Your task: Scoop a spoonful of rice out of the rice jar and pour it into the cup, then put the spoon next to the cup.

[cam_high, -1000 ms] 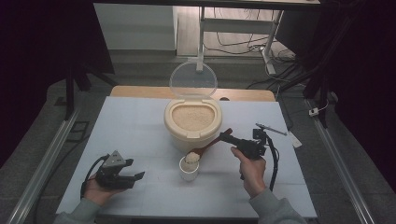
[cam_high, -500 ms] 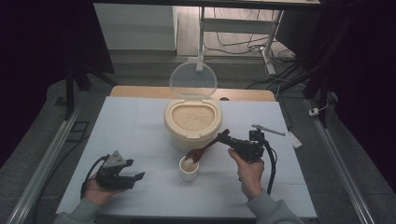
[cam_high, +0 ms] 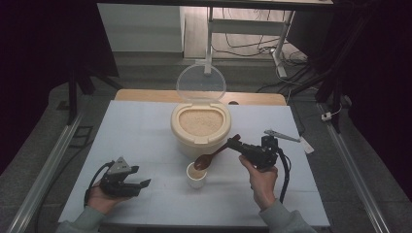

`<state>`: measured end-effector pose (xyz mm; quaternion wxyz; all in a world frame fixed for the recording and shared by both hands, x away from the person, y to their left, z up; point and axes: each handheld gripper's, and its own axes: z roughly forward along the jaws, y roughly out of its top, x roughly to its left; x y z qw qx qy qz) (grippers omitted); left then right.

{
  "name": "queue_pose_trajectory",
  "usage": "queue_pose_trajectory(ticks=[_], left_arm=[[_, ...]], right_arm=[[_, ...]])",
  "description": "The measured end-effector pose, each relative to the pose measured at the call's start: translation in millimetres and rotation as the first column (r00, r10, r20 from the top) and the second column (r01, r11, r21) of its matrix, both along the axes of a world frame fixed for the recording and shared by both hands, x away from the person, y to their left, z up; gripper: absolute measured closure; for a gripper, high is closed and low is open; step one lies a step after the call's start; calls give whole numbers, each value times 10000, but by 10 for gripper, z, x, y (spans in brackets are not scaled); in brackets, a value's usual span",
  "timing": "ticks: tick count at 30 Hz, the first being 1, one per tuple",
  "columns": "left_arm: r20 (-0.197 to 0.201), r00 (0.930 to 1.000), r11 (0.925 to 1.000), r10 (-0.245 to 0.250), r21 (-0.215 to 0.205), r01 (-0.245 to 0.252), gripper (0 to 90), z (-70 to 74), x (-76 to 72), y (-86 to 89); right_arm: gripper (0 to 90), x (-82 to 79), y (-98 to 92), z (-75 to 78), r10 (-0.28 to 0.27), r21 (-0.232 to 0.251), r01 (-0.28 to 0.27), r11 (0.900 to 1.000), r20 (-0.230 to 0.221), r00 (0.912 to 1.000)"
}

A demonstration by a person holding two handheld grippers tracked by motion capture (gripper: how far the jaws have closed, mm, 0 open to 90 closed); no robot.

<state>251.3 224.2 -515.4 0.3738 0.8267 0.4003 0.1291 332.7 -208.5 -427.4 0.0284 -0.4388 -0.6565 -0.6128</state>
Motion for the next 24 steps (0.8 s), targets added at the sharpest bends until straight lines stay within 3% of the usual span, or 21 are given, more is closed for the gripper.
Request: queue_pose_trajectory(ticks=[8,14,19,24], left_arm=[[-9,10000,10000,40,-17,-40,298,-3,2,2],[-23,10000,10000,29,-6,-29,295,-2,-2,-1],[-12,10000,10000,9,5,-9,294,-2,-6,-8],[1,10000,10000,31,-28,-31,294,3,5,-3]], right_arm=[[833,-6,-108,8,100,444,-90,9990,-224,9997],[833,-48,-341,62,-102,644,112,9979,-159,9998],[833,-58,-533,142,-78,554,85,9984,-123,9999],[832,-56,-587,167,287,3,-287,9996,-258,9993]])
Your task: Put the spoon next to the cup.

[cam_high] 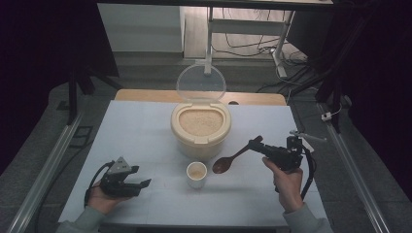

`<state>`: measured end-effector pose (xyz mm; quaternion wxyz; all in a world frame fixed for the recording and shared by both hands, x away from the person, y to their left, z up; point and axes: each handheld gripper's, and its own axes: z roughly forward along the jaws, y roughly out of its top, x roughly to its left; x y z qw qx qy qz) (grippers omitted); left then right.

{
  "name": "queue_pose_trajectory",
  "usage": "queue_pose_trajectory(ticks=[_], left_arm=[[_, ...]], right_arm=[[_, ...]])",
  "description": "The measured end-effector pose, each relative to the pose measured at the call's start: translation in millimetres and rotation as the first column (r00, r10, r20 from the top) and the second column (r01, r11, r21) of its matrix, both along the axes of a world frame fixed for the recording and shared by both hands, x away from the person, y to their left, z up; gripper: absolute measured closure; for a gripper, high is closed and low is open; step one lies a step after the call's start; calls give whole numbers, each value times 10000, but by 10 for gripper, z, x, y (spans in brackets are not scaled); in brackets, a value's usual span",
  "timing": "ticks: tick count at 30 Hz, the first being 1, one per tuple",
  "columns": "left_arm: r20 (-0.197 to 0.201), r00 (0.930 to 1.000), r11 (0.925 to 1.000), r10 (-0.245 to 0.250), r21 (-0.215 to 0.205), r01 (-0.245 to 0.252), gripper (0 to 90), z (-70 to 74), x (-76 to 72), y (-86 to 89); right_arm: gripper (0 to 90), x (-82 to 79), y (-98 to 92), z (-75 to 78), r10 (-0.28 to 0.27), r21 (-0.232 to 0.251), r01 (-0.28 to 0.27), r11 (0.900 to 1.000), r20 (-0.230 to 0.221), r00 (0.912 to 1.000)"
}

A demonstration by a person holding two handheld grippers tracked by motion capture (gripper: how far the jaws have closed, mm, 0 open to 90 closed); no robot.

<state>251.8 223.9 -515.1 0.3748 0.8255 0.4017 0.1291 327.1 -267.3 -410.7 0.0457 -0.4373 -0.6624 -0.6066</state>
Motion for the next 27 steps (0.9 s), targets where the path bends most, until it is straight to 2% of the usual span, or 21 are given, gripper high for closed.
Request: queue_pose_trajectory(ticks=[5,8,15,21,27], left_arm=[[-14,10000,10000,-24,24,24,293,-2,0,-11],[-21,10000,10000,-21,24,21,293,-3,0,-8],[-30,10000,10000,-29,34,29,293,-6,3,-10],[-24,10000,10000,-37,49,37,293,-7,3,-15],[-33,10000,10000,-40,45,41,293,-8,4,-14]], right_arm=[[832,8,24,-87,433,-493,-448,9978,-316,9986],[832,9,47,-134,648,-606,-684,9958,-585,9962],[832,30,99,-199,942,-825,-1016,9914,-887,9916],[831,44,156,-186,1323,-1217,-1454,9819,-1099,9851],[831,65,253,-222,1815,-1585,-2039,9661,-1452,9726]])
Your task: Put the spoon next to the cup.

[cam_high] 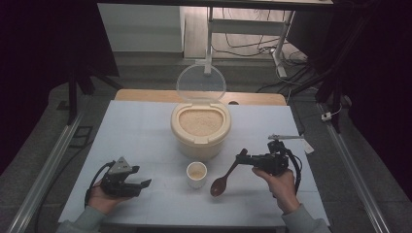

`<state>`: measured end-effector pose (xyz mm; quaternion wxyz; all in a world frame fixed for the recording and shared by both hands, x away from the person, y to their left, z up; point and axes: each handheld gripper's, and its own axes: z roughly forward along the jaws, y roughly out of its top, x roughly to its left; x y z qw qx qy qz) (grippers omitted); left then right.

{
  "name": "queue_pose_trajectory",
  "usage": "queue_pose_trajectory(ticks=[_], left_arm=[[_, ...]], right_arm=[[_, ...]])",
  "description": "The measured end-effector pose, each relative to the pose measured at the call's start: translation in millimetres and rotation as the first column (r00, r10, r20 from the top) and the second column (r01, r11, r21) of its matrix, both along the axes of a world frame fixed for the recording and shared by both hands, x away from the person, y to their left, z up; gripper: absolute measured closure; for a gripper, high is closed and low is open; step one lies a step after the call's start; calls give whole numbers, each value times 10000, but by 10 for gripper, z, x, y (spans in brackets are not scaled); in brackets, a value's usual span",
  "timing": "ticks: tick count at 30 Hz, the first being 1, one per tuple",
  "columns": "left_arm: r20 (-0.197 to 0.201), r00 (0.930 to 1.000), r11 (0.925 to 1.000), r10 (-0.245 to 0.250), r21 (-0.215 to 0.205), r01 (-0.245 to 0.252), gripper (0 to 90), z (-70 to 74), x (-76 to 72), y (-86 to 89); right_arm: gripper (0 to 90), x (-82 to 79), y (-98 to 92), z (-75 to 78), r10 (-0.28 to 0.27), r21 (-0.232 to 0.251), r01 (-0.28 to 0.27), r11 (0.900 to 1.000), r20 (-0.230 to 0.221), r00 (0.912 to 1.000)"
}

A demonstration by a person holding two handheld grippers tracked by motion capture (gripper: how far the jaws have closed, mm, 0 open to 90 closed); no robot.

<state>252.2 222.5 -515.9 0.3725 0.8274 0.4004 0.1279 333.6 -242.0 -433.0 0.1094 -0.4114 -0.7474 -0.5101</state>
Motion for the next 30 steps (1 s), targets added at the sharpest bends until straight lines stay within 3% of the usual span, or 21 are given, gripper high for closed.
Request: queue_pose_trajectory(ticks=[14,23,30], left_arm=[[-34,10000,10000,-54,52,54,293,-5,2,-7],[-66,9999,9999,-91,85,92,292,-12,7,-11],[-65,9999,9999,-104,95,105,292,-14,6,-13]], right_arm=[[831,44,146,-128,592,-686,-638,9956,-677,9960],[824,114,240,-230,374,-782,-438,9960,-822,9959],[790,208,266,-364,-286,-872,222,9959,-729,9969]])
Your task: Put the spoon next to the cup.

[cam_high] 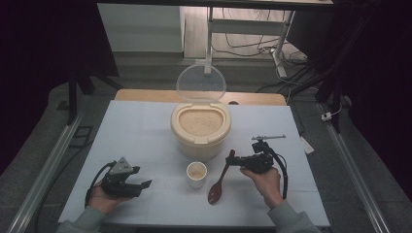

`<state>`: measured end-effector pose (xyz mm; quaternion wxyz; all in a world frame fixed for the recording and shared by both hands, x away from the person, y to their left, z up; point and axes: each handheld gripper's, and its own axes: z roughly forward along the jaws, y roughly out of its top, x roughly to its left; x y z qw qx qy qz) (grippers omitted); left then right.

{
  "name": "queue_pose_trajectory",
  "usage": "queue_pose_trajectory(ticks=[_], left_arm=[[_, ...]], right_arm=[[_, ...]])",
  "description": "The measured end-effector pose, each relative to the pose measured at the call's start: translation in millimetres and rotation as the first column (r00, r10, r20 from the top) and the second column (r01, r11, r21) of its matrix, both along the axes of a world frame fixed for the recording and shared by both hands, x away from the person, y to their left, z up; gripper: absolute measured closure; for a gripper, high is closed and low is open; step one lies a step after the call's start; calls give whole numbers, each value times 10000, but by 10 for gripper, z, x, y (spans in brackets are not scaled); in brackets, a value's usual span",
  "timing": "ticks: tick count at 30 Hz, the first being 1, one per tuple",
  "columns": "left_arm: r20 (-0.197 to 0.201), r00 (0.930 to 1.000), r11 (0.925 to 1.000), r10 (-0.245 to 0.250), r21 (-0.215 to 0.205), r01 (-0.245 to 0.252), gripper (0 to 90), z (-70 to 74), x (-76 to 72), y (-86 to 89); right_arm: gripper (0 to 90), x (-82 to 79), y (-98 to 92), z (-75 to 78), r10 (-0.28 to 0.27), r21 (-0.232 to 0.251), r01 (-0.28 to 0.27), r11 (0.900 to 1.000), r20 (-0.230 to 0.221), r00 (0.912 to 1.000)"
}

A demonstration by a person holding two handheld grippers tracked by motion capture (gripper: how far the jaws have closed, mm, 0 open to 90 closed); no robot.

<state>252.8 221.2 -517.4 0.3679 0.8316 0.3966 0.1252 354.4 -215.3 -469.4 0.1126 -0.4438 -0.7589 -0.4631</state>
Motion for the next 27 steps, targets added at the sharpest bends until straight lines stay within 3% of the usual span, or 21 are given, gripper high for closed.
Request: queue_pose_trajectory(ticks=[10,21,27], left_arm=[[-13,10000,10000,1,29,-1,292,-4,1,-4],[4,10000,10000,22,8,-22,285,-4,-7,-3],[51,9999,9999,113,-24,-112,267,2,-14,4]], right_arm=[[742,102,-18,-211,-549,-106,550,9984,92,9984],[676,181,31,-405,-934,-643,963,9933,464,9945],[632,203,81,-460,-1060,-1230,1170,9855,924,9901]])
